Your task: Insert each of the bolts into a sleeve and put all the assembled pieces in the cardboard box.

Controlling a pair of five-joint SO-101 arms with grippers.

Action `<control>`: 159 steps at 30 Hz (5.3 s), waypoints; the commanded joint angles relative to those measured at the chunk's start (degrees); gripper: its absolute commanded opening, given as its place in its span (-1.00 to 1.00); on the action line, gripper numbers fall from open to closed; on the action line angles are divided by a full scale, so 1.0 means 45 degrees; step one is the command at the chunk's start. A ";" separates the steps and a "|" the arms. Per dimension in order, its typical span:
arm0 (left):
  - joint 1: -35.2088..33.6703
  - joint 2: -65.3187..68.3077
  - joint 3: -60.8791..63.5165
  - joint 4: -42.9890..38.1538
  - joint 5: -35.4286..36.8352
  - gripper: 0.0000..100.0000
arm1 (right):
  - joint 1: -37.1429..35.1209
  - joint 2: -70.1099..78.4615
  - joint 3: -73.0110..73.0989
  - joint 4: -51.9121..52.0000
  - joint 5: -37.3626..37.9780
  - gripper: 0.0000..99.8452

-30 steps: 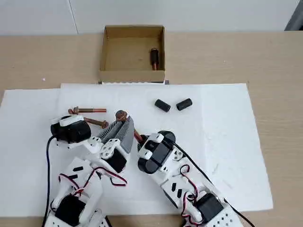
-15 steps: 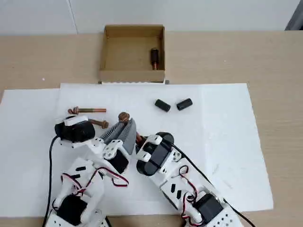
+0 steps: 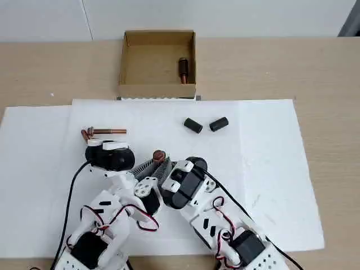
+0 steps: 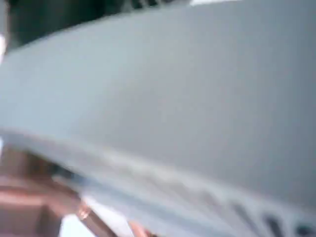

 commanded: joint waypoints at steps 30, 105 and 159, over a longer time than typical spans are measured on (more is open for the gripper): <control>-0.1309 -0.0098 -0.1104 0.0059 -0.2755 -0.75 | -0.0088 -0.0127 0.0137 -0.0303 0.0039 -0.99; -0.6994 -0.0117 0.1905 0.0899 -0.7248 -0.99 | 0.4523 2.9665 -2.6120 -0.2667 0.1543 -0.74; -0.7072 -0.0117 0.1905 0.0899 -0.7228 -0.99 | 0.4503 2.7087 -2.6120 1.0266 0.3380 -0.76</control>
